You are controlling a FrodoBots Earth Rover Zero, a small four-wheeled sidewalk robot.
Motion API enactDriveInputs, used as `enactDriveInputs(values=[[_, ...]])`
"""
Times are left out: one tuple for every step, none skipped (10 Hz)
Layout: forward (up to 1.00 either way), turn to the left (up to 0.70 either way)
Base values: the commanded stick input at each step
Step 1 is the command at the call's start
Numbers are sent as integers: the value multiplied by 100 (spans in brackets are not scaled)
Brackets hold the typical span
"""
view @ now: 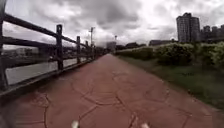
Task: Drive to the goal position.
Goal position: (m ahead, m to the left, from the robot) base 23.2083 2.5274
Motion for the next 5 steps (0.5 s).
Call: enactDriveInputs(values=[[70,0],[70,0],[70,0],[70,0],[70,0]])
